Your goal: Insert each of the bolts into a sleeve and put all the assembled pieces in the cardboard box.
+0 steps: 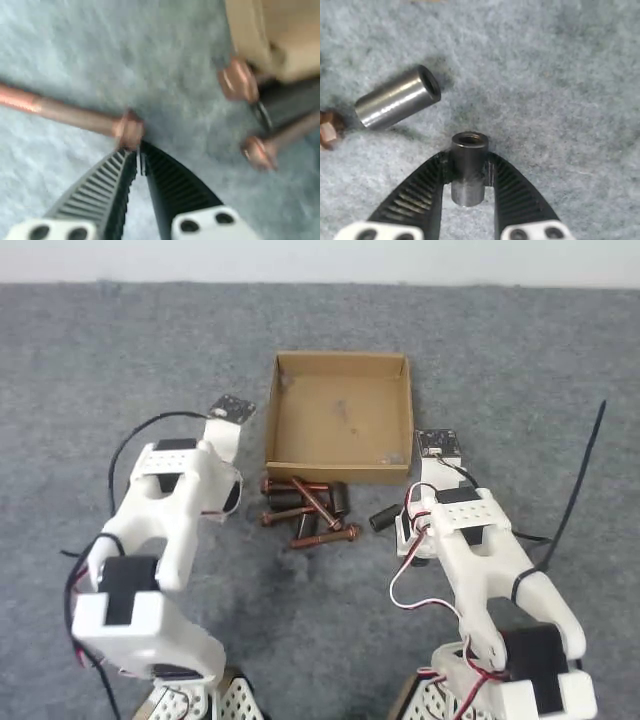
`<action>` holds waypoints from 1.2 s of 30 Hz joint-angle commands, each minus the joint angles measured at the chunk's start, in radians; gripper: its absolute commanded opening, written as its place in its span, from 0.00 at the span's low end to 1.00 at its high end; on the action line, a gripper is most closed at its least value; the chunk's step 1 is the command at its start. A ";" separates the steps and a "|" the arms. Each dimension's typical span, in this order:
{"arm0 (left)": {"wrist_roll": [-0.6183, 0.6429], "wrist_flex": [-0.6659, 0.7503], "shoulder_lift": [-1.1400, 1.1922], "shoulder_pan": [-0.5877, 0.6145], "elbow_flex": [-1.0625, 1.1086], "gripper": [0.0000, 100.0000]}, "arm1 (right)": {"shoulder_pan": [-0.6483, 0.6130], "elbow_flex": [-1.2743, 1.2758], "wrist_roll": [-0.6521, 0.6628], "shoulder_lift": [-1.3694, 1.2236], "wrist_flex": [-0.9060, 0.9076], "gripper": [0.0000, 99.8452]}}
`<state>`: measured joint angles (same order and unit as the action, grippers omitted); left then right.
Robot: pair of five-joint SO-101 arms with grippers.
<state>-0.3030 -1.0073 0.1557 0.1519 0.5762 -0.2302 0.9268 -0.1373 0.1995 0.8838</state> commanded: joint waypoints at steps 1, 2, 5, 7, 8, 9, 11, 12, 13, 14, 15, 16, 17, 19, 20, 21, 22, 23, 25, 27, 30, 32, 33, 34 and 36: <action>-0.009 0.048 0.072 0.008 -0.168 0.01 | 0.010 0.005 0.017 0.036 -0.007 0.01; -0.009 0.048 0.091 0.008 -0.196 0.01 | 0.010 0.005 0.017 0.036 -0.007 0.01; -0.009 0.044 0.130 0.005 -0.257 0.01 | 0.010 0.005 0.017 0.036 -0.007 0.01; -0.009 0.044 0.143 0.005 -0.295 0.01 | 0.010 0.005 0.017 0.036 -0.007 0.01; -0.009 0.044 0.144 0.005 -0.311 0.01 | 0.010 0.005 0.017 0.036 -0.008 0.01; -0.009 0.044 0.143 0.005 -0.326 0.01 | 0.010 0.005 0.017 0.036 -0.008 0.01; -0.009 0.044 0.143 0.005 -0.352 0.01 | 0.010 0.005 0.017 0.036 -0.008 0.01; -0.009 0.044 0.143 0.005 -0.364 0.01 | 0.010 0.005 0.017 0.036 -0.010 0.01; -0.011 0.046 0.143 0.005 -0.374 0.01 | 0.010 0.005 0.017 0.036 -0.010 0.01; -0.014 0.046 0.143 0.005 -0.383 0.01 | 0.010 0.005 0.017 0.036 -0.012 0.01; -0.017 0.044 0.143 0.005 -0.392 0.01 | 0.010 0.005 0.017 0.036 -0.012 0.01; -0.018 0.043 0.143 0.005 -0.403 0.01 | 0.010 0.005 0.017 0.036 -0.013 0.01; -0.035 0.043 0.143 0.006 -0.410 0.01 | 0.010 0.005 0.017 0.036 -0.013 0.01; -0.135 0.012 0.143 0.006 -0.426 0.02 | 0.010 0.005 0.017 0.036 -0.015 0.01; -0.206 -0.021 0.143 0.006 -0.444 0.04 | 0.010 0.005 0.017 0.036 -0.015 0.01; -0.262 -0.066 0.143 0.006 -0.469 0.06 | 0.010 0.005 0.017 0.036 -0.015 0.01; -0.296 -0.109 0.143 0.006 -0.493 0.08 | 0.010 0.005 0.017 0.036 -0.015 0.01; -0.321 -0.144 0.143 0.006 -0.515 0.09 | 0.010 0.005 0.017 0.036 -0.015 0.01; -0.385 -0.186 0.150 0.011 -0.549 0.12 | 0.010 0.005 0.017 0.036 -0.015 0.01; -0.483 -0.206 0.152 0.012 -0.559 0.13 | 0.010 0.005 0.017 0.036 -0.015 0.01; -0.583 -0.212 0.155 0.014 -0.558 0.13 | 0.010 0.005 0.017 0.036 -0.015 0.01; -0.606 -0.206 0.160 0.014 -0.559 0.13 | 0.010 0.005 0.017 0.036 -0.016 0.01; -0.612 -0.204 0.170 0.012 -0.564 0.13 | 0.010 0.005 0.017 0.036 -0.016 0.01; -0.618 -0.199 0.187 0.011 -0.572 0.13 | 0.010 0.005 0.017 0.036 -0.016 0.01; -0.620 -0.190 0.239 0.011 -0.601 0.13 | 0.010 0.005 0.017 0.036 -0.016 0.01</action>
<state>-0.8984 -1.2068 0.3475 0.1580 0.0606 -0.2302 0.9268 -0.1373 0.1995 0.8838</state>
